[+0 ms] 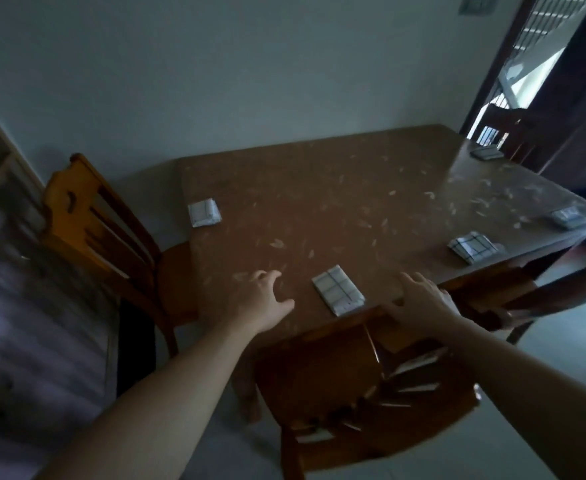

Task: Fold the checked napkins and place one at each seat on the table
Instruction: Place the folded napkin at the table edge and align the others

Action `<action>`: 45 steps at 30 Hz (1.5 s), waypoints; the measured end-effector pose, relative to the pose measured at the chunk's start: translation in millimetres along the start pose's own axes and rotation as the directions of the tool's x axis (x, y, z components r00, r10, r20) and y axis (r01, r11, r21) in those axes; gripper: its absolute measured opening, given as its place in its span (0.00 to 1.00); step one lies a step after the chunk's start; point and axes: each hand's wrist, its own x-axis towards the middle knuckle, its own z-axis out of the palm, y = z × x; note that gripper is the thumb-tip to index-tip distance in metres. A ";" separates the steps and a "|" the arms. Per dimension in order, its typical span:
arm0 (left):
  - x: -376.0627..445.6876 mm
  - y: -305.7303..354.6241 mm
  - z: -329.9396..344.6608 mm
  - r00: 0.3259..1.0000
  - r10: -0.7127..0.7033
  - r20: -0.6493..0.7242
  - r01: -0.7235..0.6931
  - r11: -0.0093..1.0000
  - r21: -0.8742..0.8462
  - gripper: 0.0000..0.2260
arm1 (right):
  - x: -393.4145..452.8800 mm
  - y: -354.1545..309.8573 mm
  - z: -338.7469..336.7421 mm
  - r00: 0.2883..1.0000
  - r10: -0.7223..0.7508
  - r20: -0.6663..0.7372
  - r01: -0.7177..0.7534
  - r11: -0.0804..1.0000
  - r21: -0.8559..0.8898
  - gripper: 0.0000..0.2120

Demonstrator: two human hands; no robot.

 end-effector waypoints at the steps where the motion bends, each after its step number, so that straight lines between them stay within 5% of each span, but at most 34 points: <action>1: -6.8 12.7 8.2 1.000 -0.011 -0.004 0.011 1.000 -0.010 0.30 | -4.2 10.8 1.5 1.000 -0.013 0.002 0.013 1.000 0.008 0.27; 9: -37.7 72.2 67.8 0.996 -0.085 -0.002 0.084 0.992 -0.097 0.28 | -10.2 55.4 17.0 0.987 -0.126 0.102 0.119 0.990 0.076 0.26; 16: -12.7 70.3 99.8 0.987 -0.160 0.022 0.162 0.979 -0.128 0.27 | 27.9 65.9 43.0 0.972 -0.166 0.166 0.181 0.980 -0.077 0.25; 20: 8.8 69.8 117.8 0.962 -0.269 0.045 0.271 0.924 -0.269 0.24 | 60.3 68.5 62.4 0.969 -0.118 0.219 0.098 0.990 0.101 0.21; 25: 40.2 84.7 134.5 0.950 -0.310 0.032 0.300 0.883 -0.362 0.20 | 103.4 64.8 89.5 0.937 -0.221 0.270 0.177 0.968 0.178 0.18; 33: 88.4 101.6 160.8 0.804 -0.595 0.019 0.493 0.647 -0.582 0.18 | 160.2 52.2 111.1 0.942 -0.219 0.253 0.092 0.897 0.433 0.17; 45: 85.5 79.5 173.7 0.811 -0.577 -0.098 0.429 0.699 -0.572 0.13 | 167.5 38.2 122.8 0.925 -0.222 0.310 0.031 0.854 0.519 0.03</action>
